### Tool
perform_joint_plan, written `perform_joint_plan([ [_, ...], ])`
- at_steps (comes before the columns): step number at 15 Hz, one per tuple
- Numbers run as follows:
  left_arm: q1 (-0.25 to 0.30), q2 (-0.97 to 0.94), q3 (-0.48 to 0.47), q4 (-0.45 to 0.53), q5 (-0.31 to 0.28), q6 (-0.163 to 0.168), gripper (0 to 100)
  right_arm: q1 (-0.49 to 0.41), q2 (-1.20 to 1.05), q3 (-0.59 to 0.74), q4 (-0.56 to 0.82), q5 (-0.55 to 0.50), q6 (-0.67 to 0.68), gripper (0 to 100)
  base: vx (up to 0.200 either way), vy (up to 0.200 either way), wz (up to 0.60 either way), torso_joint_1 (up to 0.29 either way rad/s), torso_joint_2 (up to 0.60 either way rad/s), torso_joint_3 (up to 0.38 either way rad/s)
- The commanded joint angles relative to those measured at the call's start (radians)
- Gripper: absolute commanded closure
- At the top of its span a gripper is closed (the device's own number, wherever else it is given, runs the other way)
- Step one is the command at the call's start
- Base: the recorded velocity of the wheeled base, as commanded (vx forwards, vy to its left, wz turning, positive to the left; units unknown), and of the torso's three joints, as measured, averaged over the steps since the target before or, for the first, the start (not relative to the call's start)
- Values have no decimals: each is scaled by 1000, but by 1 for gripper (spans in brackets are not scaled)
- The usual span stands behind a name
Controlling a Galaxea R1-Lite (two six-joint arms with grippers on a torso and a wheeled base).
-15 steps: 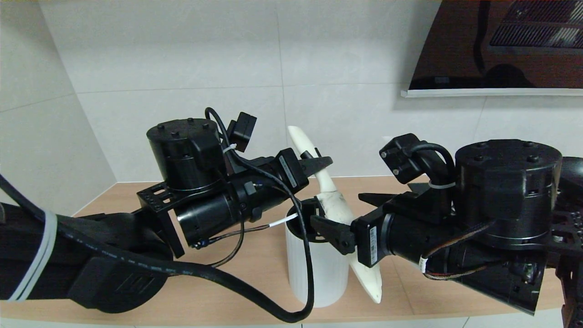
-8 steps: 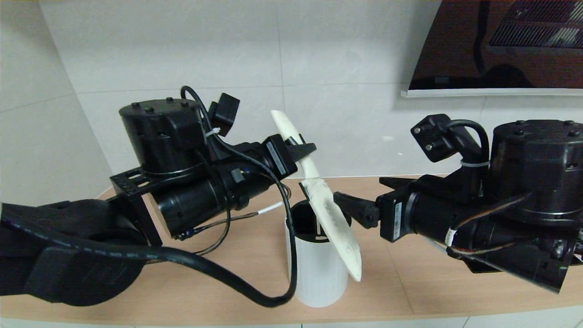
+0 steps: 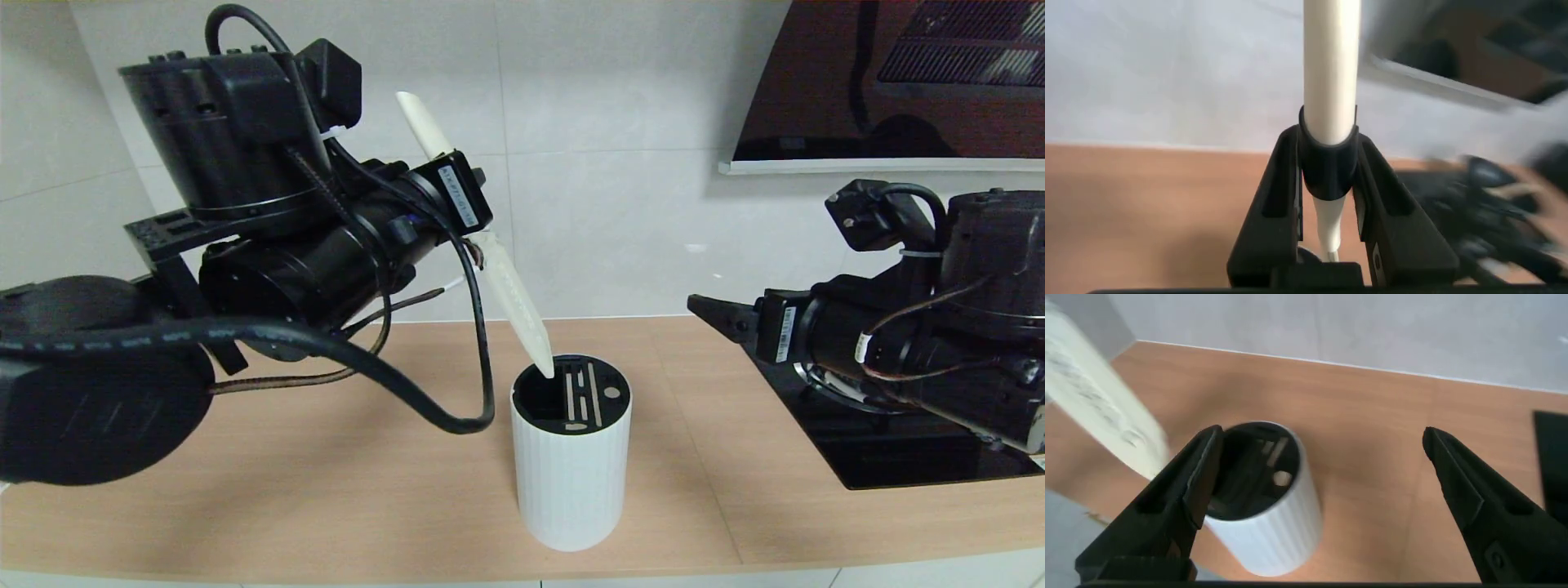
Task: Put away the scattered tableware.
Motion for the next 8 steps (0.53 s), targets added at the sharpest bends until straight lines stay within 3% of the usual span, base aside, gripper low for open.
perform_joint_plan([
  [1, -33, 11, 55, -70, 19, 50, 100, -15, 24, 1, -1, 1, -1, 0, 0, 0, 0, 0, 0, 0],
  [3, -34, 16, 68, -90, 22, 69, 100, -15, 27, 1, -1, -1, -2, 0, 0, 0, 0, 0, 0, 0],
  [4, -65, 83, 91, -168, 117, 164, 100, -15, 39, 3, -1, -1, -2, 0, 0, 0, 0, 0, 0, 0],
  [6, -82, 128, 95, -237, 162, 205, 100, -15, 40, 4, -1, -1, -4, 0, 0, 0, 0, 0, 0, 0],
  [8, -94, 171, 115, -322, 198, 271, 100, -15, 44, 4, -1, -1, -4, 0, 0, 0, 0, 0, 0, 0],
])
